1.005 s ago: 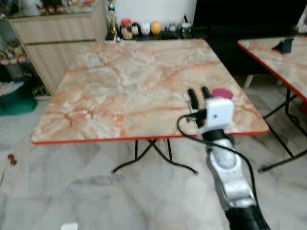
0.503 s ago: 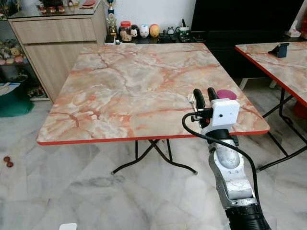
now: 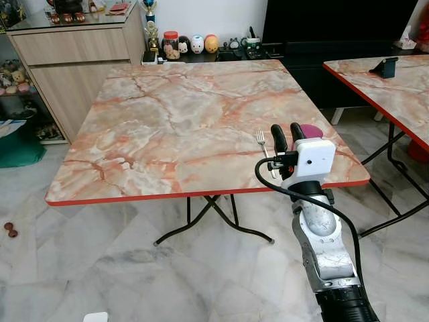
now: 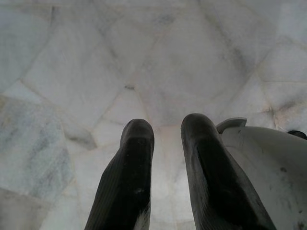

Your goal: Setting the table

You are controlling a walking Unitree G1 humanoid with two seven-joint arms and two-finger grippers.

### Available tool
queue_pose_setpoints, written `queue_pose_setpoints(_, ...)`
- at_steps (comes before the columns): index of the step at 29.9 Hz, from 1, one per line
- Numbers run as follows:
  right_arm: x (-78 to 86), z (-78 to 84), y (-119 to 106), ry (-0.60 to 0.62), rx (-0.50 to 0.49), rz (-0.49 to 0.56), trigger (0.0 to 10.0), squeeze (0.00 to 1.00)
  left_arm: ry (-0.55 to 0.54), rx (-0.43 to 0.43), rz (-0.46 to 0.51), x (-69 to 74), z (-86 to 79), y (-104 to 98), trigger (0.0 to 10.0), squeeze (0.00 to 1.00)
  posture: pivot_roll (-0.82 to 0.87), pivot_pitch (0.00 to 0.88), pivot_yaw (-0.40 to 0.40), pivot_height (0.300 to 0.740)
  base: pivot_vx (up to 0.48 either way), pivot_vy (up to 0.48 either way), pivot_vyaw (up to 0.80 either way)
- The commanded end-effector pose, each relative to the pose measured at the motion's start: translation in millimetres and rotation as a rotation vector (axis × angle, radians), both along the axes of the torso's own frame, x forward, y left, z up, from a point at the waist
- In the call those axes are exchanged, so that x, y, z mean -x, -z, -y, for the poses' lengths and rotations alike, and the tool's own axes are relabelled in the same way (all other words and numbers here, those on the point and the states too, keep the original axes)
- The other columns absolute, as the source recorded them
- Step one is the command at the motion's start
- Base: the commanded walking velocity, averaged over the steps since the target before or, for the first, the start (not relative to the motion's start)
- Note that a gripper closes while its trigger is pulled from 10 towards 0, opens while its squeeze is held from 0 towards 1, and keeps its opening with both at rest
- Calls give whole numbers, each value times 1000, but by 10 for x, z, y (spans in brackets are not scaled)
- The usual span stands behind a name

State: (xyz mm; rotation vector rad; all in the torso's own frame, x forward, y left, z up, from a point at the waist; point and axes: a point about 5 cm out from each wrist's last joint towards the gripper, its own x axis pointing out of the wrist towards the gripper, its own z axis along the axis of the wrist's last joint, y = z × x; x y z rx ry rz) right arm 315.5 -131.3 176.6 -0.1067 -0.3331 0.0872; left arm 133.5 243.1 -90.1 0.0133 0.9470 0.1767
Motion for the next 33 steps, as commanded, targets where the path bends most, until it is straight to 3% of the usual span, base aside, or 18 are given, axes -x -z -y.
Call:
queue_pose_setpoints(1, -17, -34, -6, -12, -12, -9, 10000, 0, -14, -1, -17, 36, -9, 14, 10000, 0, -45, 0, 10, 707, 0, 262, 0)
queue_pose_setpoints(11, -19, -65, 10, -17, -20, -14, 10000, 0, -3, -13, -21, 28, -22, 9, 10000, 0, -46, 0, 19, 707, 0, 212, 0)
queue_pose_setpoints(12, -20, -67, 9, -16, -21, -13, 10000, 0, 9, -13, 14, -52, -2, -20, 10000, 0, -47, 0, 20, 707, 0, 0, 0)
queue_pose_setpoints(13, -21, -71, 6, -17, -23, -12, 10000, 0, 43, -14, 121, -278, 64, -116, 10000, 0, -47, 0, 20, 707, 0, 0, 0)
queue_pose_setpoints(15, -23, -75, 4, -17, -25, -11, 10000, 0, 55, -14, 160, -357, 90, -154, 10000, 0, -48, 0, 21, 707, 0, 0, 0)
queue_pose_setpoints(19, -20, -79, 25, -18, -28, -17, 10000, 0, 36, -9, 84, -196, 14, -86, 10000, 0, -45, 0, 22, 707, 0, 0, 0)
queue_pose_setpoints(23, -19, -86, 24, -21, -31, -17, 10000, 0, 30, -16, 49, -130, -17, -61, 10000, 0, -50, 0, 23, 707, 0, 0, 0)
queue_pose_setpoints(29, -4, -94, 42, -31, -19, -16, 10000, 0, 28, -15, 23, -74, -22, -36, 10000, 0, -53, 0, 21, 707, 0, 0, 0)
queue_pose_setpoints(33, 0, -111, 45, -39, -11, -16, 10000, 0, 28, -13, 16, -64, -17, -30, 10000, 0, -59, 0, 22, 707, 0, 0, 719)
